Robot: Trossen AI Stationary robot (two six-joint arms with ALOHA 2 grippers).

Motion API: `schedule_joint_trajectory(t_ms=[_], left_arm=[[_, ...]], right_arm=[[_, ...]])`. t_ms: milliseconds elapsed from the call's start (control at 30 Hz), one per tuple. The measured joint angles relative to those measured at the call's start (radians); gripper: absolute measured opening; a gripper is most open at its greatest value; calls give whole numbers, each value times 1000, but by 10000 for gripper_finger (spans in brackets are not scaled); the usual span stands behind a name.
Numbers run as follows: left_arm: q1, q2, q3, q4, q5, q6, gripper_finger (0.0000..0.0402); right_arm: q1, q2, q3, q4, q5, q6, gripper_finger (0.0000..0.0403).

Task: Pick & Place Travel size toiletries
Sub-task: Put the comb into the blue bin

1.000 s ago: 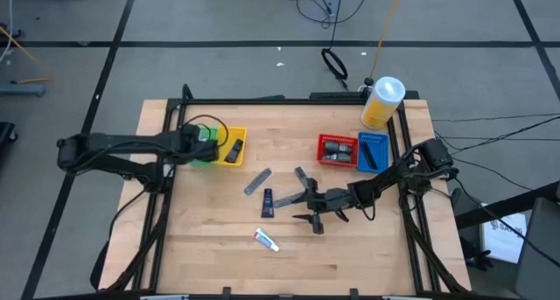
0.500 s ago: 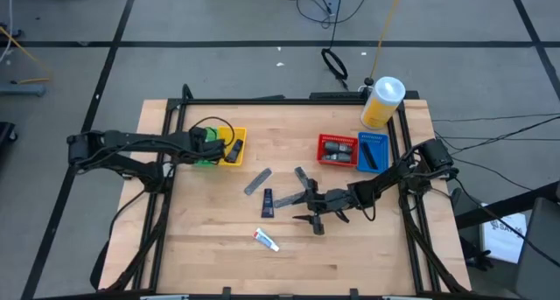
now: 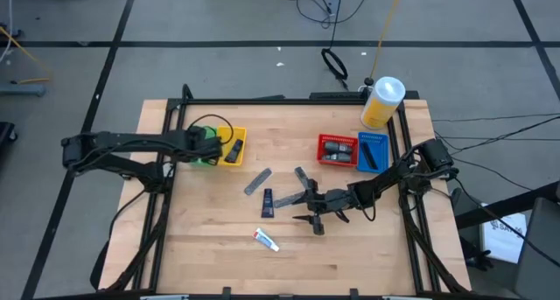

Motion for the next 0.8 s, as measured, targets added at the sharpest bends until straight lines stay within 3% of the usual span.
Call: schedule_joint_trajectory(t_ms=[100, 200, 367, 500, 800], left_arm=[[-46, -54, 52, 18, -1, 29, 247], [-115, -93, 89, 144, -26, 104, 241], [-247, -96, 53, 669, -2, 395, 219], [-294, 29, 6, 1075, 152, 545, 196], [-288, 444, 21, 1414, 331, 549, 115]], right_arm=[[0, 0, 0, 0, 0, 0, 212], [0, 0, 0, 0, 0, -9, 212], [0, -1, 0, -54, 2, -78, 212], [-6, -44, 0, -181, 7, -129, 213], [-62, -125, -1, -358, 28, -188, 252]])
